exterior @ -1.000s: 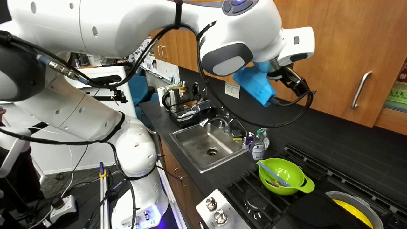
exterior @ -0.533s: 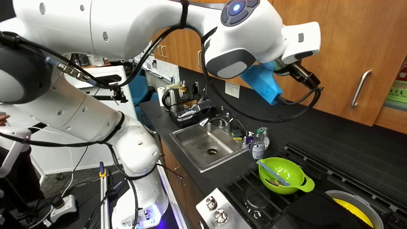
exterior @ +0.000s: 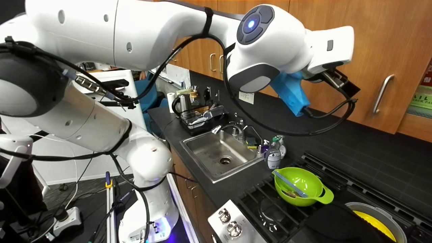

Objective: Open the left door of the top rightmost cabinet

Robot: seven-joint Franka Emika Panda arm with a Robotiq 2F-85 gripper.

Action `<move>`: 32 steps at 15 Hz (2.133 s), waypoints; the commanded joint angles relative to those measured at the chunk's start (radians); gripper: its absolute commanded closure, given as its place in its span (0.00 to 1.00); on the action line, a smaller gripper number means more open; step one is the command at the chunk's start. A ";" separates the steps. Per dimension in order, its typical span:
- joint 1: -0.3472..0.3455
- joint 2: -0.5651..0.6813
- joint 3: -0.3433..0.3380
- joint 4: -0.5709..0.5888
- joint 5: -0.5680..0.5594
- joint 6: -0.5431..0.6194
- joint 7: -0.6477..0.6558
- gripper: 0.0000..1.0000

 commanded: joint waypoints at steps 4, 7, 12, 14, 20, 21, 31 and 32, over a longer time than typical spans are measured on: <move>-0.113 -0.065 0.018 -0.041 -0.083 0.000 0.115 0.00; -0.064 -0.083 -0.005 -0.050 -0.079 0.041 0.096 0.00; 0.134 -0.073 -0.132 -0.047 -0.122 0.261 0.082 0.00; 0.192 -0.071 -0.190 -0.045 -0.187 0.318 0.111 0.00; 0.283 -0.058 -0.331 -0.016 -0.335 0.376 0.196 0.00; 0.293 -0.058 -0.345 -0.013 -0.350 0.378 0.205 0.00; 0.431 -0.041 -0.464 0.006 -0.470 0.471 0.243 0.00; 0.440 -0.040 -0.475 0.013 -0.475 0.469 0.243 0.00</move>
